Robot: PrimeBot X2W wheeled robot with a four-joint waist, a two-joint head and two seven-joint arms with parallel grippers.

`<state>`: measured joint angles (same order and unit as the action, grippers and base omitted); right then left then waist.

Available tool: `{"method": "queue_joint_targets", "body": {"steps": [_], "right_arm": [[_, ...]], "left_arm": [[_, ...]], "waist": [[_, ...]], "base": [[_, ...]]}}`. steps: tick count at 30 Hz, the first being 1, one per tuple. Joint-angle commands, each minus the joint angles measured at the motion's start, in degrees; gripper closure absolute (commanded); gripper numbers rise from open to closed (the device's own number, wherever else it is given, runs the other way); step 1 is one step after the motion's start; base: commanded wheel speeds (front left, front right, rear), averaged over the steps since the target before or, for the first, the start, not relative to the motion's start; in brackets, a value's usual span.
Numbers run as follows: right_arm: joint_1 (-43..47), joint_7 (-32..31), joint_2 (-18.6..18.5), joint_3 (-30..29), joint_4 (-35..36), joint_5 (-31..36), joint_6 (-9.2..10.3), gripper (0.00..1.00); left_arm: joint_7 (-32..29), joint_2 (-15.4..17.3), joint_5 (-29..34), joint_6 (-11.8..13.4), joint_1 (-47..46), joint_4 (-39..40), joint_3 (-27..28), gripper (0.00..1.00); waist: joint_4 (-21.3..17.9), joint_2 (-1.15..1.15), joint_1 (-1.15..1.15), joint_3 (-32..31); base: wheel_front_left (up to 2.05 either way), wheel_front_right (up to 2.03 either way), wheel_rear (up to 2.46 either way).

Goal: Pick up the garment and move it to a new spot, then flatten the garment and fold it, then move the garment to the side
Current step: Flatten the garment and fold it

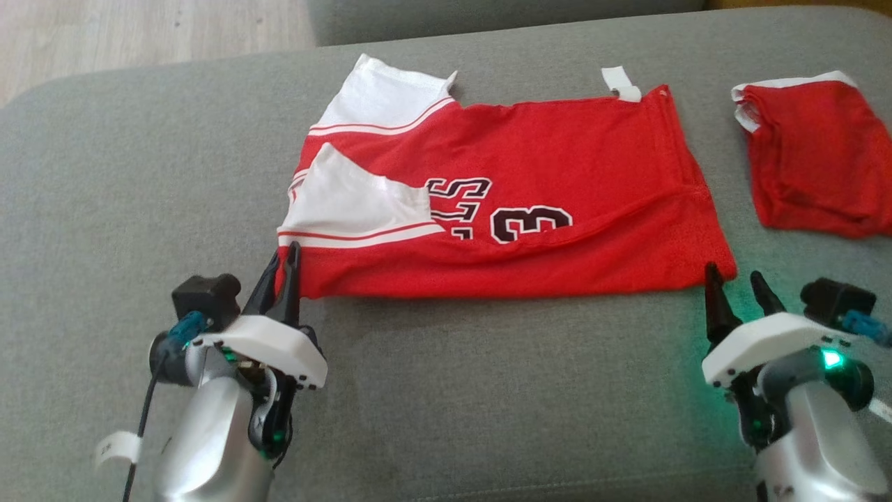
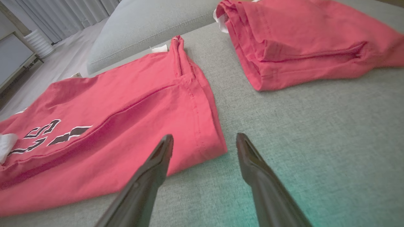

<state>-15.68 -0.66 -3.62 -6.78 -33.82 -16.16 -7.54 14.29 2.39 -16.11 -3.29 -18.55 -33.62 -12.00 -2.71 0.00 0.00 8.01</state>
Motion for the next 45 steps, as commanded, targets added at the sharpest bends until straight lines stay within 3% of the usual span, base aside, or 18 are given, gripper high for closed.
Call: {"method": "queue_joint_targets", "body": {"steps": [1, 13, 14, 15, 24, 29, 36, 43, 44, 45], "right_arm": [[-2.8, -0.2, 0.4, 0.7, 0.5, -0.2, 0.05, 0.0], [-12.5, -1.0, 0.7, -1.3, -13.9, 0.1, 0.05, 0.0], [-12.9, -0.8, 0.7, -0.8, -14.7, 0.3, 0.05, 0.61], [-13.1, -0.3, 0.6, -0.3, -15.3, 0.5, 0.05, 1.0], [-11.7, 5.7, -2.7, 1.3, -16.5, 1.6, 0.05, 1.0], [-8.4, 6.1, -3.7, 1.0, -14.8, 1.4, 0.05, 1.0], [-1.2, 1.6, -3.8, -1.9, -10.3, 1.1, 0.05, 1.0], [5.5, -6.8, -1.3, -6.6, -2.6, 4.0, 0.05, 0.98], [6.0, -7.2, -0.9, -7.1, -1.1, 4.5, 0.05, 0.0], [6.3, -7.5, -0.5, -7.4, 0.5, 4.8, 0.05, 0.0]], "left_arm": [[0.7, 0.7, 0.9, -0.3, -1.5, 2.1, 2.0, 1.0], [0.7, 0.5, 1.1, -1.4, -2.2, 1.9, 0.6, 1.0], [0.7, 0.5, 1.1, -1.4, -2.1, 1.6, 0.6, 1.0], [0.7, 0.5, 1.2, -1.5, -2.1, 1.3, 0.7, 1.0], [0.7, 0.5, 1.3, -1.7, 0.0, -0.4, 2.6, 1.0], [0.7, 0.5, 1.2, -2.0, 2.6, -0.1, 3.5, 1.0], [0.7, 0.5, -0.4, -2.5, 8.5, 2.1, 2.8, 1.0], [-1.3, 0.5, -2.3, -2.1, 12.6, 1.9, -0.4, 1.0], [-1.5, 0.5, -2.5, -1.9, 12.6, 1.9, -0.8, 1.0], [-1.4, 0.5, -2.4, -1.4, 12.4, 1.9, -1.0, 0.73]], "waist": [[0.4, 0.0, 0.0, 0.4], [1.3, 0.0, 0.0, 1.9], [1.4, 0.0, 0.0, 1.8], [1.5, 0.0, 0.0, 1.6], [1.4, 0.0, 0.0, -1.7], [1.3, 0.0, 0.0, -4.1], [1.4, 0.0, 0.0, -8.0], [1.3, 0.0, 0.0, -9.3], [1.2, 0.0, 0.0, -9.3], [1.2, 0.0, 0.0, -9.3]], "base": [[0.0, 0.0, 0.0], [0.0, 0.0, 0.0], [0.0, 0.0, 0.0], [0.0, 0.0, 0.0], [0.0, 0.0, 0.0], [0.0, 0.0, 0.0], [0.0, 0.0, 0.0], [0.0, 0.0, 0.0], [0.0, 0.0, 0.0], [0.0, 0.0, 0.0]]}}
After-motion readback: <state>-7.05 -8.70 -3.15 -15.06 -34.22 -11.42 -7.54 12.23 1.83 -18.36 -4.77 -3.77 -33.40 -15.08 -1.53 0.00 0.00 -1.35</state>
